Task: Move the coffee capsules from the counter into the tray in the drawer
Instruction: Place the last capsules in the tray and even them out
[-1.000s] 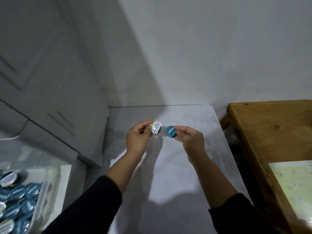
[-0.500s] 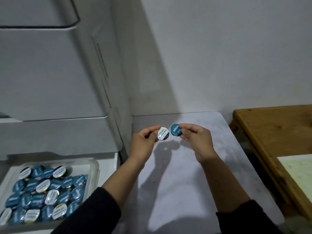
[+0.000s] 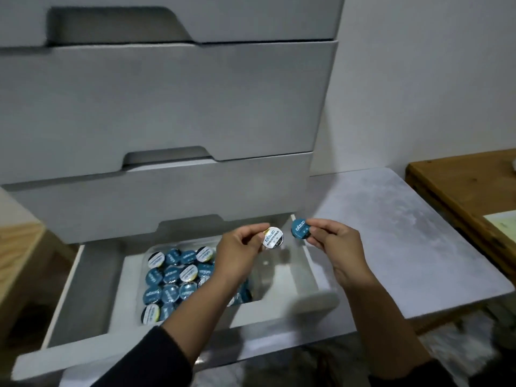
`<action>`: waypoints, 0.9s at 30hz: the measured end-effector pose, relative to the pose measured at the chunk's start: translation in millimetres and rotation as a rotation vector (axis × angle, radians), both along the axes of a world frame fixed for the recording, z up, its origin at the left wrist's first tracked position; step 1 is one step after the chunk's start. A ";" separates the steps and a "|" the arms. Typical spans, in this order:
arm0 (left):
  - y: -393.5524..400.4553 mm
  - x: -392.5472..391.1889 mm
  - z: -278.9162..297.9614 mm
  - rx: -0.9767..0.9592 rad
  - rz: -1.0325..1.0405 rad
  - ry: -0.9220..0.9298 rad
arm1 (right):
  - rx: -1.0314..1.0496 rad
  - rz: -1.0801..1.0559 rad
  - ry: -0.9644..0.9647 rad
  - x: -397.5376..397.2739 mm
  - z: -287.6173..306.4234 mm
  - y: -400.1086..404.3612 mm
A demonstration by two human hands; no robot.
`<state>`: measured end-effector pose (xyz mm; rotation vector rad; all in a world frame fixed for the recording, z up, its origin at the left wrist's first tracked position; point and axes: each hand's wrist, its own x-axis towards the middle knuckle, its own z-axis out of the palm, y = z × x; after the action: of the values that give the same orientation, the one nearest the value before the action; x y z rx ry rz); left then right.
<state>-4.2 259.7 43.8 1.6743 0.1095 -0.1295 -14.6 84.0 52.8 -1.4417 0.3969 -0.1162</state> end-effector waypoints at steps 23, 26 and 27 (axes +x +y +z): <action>101.5 40.3 -46.1 0.187 0.066 0.217 | -0.305 0.182 0.290 55.1 -57.8 115.0; 102.0 46.8 -51.8 0.185 0.059 0.252 | -0.356 0.199 0.322 65.1 -63.1 117.9; 101.9 48.7 -53.2 0.175 0.064 0.272 | -0.379 0.207 0.321 67.8 -64.6 118.5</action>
<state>44.5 361.6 -9.4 1.8185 0.3890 -0.3066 53.1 202.5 -11.8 -1.8754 0.5025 0.2215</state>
